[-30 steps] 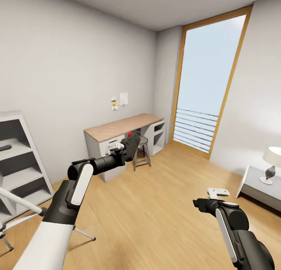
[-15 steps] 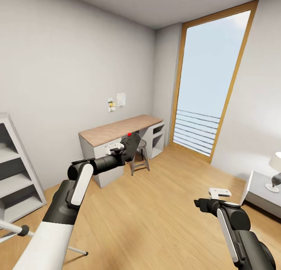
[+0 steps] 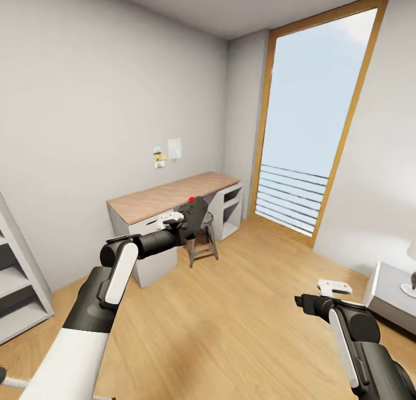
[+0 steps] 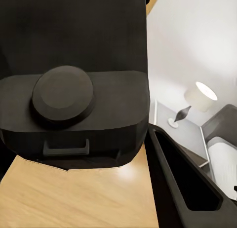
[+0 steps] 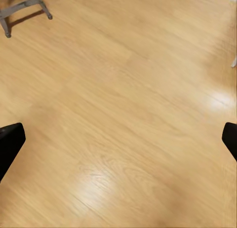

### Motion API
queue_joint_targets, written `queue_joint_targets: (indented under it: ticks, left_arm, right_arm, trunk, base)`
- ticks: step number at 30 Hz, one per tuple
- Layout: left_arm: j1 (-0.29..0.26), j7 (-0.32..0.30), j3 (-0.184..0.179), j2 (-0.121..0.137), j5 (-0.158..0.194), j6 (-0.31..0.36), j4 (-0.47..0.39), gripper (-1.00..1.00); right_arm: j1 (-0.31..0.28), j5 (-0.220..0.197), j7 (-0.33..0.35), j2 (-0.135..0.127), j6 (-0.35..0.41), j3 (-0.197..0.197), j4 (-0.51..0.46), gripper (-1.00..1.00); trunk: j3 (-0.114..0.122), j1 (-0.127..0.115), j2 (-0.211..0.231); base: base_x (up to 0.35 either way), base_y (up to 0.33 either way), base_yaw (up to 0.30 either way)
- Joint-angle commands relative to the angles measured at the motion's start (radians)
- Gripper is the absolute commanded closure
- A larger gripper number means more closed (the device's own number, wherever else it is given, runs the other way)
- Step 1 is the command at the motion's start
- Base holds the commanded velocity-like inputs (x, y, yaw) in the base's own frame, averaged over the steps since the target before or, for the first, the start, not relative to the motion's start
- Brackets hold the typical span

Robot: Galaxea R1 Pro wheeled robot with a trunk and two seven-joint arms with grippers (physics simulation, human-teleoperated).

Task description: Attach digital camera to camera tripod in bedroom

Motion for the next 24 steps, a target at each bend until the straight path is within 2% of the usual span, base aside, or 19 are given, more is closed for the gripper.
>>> queue_joint_targets:
  ticks: [1, 18, 21, 24]
  left_arm:
    - [-0.001, -0.006, 0.001, -0.001, -0.005, 0.004, 0.0, 1.0]
    - [-0.001, -0.005, 0.001, -0.001, -0.008, 0.004, 0.0, 1.0]
    - [-0.001, -0.005, 0.002, -0.001, -0.005, 0.003, 0.007, 1.0]
    - [-0.001, -0.005, 0.001, -0.001, -0.005, -0.008, 0.051, 1.0]
  right_arm:
    - [-0.001, 0.001, -0.002, 0.0, 0.004, 0.0, -0.001, -1.0]
    - [-0.001, 0.002, -0.003, 0.001, 0.003, 0.002, 0.0, -1.0]
    - [-0.001, 0.0, -0.001, 0.002, 0.003, 0.002, 0.003, -1.0]
    - [-0.001, -0.005, -0.001, 0.004, 0.003, 0.002, 0.014, -1.0]
  trunk:
    - [-0.001, 0.001, -0.001]
    - [-0.001, 0.001, -0.001]
    - [-0.001, 0.001, -0.001]
    - [-0.001, 0.001, -0.001]
  base:
    - [0.305, -0.123, 0.0]
    - [0.302, -0.122, 0.0]
    - [0.168, -0.07, 0.0]
    - [0.078, -0.032, 0.0]
